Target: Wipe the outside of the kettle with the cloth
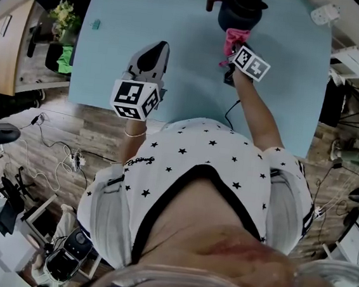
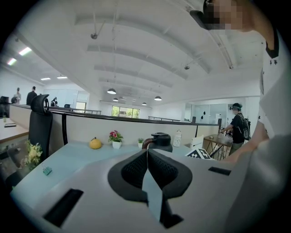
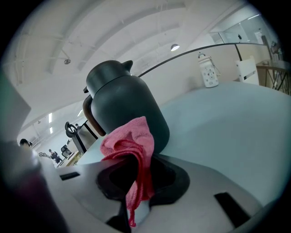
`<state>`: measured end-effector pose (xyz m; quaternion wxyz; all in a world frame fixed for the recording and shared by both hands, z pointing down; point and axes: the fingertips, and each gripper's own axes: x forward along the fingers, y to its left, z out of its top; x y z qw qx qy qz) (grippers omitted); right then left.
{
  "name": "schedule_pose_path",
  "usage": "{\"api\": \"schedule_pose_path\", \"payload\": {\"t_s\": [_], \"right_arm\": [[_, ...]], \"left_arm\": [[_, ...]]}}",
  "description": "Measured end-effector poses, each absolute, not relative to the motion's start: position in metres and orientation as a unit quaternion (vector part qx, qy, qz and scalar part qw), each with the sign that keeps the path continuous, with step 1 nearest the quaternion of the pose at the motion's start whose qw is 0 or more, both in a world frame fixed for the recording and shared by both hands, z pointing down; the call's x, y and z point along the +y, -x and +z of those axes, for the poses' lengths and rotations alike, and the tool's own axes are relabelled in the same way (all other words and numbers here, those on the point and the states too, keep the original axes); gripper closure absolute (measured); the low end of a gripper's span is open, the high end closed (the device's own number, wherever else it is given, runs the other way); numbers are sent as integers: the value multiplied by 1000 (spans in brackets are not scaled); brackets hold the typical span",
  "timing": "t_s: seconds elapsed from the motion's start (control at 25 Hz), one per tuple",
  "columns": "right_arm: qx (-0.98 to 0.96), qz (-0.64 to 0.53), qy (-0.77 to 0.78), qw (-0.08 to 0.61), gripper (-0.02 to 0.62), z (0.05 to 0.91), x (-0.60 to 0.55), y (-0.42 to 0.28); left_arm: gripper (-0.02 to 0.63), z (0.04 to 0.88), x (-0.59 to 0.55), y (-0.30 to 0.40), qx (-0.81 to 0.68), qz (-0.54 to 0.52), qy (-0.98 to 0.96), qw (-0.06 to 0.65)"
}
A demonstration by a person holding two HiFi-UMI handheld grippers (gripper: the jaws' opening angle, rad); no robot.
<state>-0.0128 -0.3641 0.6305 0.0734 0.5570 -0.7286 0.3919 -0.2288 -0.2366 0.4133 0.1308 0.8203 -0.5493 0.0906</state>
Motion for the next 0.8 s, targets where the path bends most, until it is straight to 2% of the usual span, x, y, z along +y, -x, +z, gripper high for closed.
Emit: {"api": "schedule_pose_path", "payload": {"t_s": [0.4,0.8], "right_arm": [[-732,395,-553,51,528,618,-346,5],[-748,368,-550,-47,529,546,-331,-19]], "left_arm": [[577,407,-233,224,-544,87,-825,122],[577,402,-230,214,-529,88,-837,113]]}}
